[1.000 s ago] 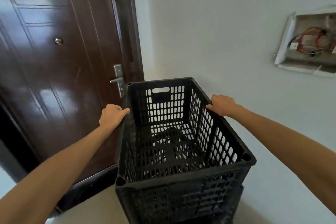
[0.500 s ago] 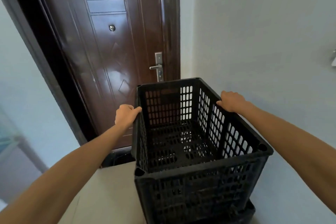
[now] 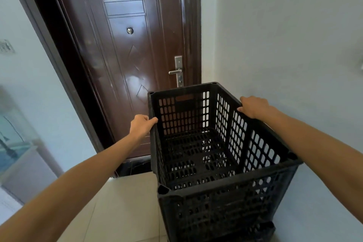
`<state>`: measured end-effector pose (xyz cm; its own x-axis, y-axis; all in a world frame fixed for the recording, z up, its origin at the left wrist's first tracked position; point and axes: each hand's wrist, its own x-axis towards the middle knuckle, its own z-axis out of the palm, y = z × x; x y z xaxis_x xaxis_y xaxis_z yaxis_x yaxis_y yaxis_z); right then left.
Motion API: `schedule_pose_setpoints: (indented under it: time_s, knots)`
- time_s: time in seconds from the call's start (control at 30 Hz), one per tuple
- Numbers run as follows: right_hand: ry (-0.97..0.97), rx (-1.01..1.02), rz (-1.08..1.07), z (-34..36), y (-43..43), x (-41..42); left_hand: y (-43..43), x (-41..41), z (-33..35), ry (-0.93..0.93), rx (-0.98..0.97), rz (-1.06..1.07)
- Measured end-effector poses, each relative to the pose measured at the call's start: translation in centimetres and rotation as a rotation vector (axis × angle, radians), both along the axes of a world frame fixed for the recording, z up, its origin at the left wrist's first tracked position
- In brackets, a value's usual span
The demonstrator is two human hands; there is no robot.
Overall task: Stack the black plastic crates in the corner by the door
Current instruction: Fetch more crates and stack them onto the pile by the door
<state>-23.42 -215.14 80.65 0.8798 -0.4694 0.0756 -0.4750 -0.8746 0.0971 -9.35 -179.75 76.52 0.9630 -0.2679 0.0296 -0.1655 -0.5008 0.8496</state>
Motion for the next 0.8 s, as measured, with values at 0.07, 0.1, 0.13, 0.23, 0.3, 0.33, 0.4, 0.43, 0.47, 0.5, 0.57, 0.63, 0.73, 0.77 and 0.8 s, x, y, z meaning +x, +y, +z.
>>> schedule_pose_setpoints:
  time_s: [0.07,0.1,0.13,0.23,0.3,0.33,0.4,0.43,0.47,0.5,0.57,0.63,0.73,0.77,0.8]
  knots:
    - [0.003,0.005,-0.004,-0.1,0.1,-0.3,0.1,-0.3,0.0,0.005,0.004,-0.011]
    - [0.01,0.005,-0.01,-0.1,0.1,-0.5,0.1,-0.5,-0.1,0.006,0.004,-0.014]
    - [0.016,0.005,-0.014,-0.2,0.1,-0.7,0.0,-0.8,-0.2,0.008,0.0,-0.013]
    - [0.008,0.001,-0.021,-0.3,0.2,-1.2,0.0,-1.6,-0.3,0.007,-0.017,0.0]
    - [-0.01,-0.002,-0.027,-0.4,0.6,-1.4,0.3,-1.9,-0.1,0.008,-0.016,-0.015]
    - [-0.019,-0.001,-0.035,-0.4,0.7,-1.4,0.5,-2.0,-0.1,0.003,-0.01,-0.023]
    - [-0.034,-0.001,-0.05,-0.3,1.0,-1.4,0.8,-2.1,0.0,-0.006,-0.003,-0.029]
    - [-0.039,0.0,-0.057,-0.3,1.1,-1.3,0.9,-2.1,0.2,-0.009,-0.006,-0.034]
    - [-0.04,0.002,-0.064,-0.2,1.2,-1.3,1.0,-2.2,0.2,-0.007,-0.011,-0.04]
    - [-0.039,0.003,-0.069,-0.2,1.3,-1.3,1.1,-2.2,0.3,-0.004,-0.015,-0.047]
    - [-0.031,0.011,-0.076,-0.4,1.4,-1.3,1.1,-2.2,0.4,-0.001,-0.007,-0.056]
    - [-0.018,0.019,-0.08,-0.6,1.4,-1.2,1.1,-2.2,0.6,0.005,0.005,-0.068]
    - [0.019,0.008,-0.089,-0.2,1.6,-1.1,1.4,-1.6,0.8,0.032,0.051,-0.124]
    - [0.034,-0.004,-0.093,0.0,1.7,-1.2,1.6,-1.4,1.1,0.007,0.12,-0.156]
    - [0.043,-0.015,-0.095,0.2,2.0,-1.3,1.8,-1.1,1.4,-0.055,0.234,-0.194]
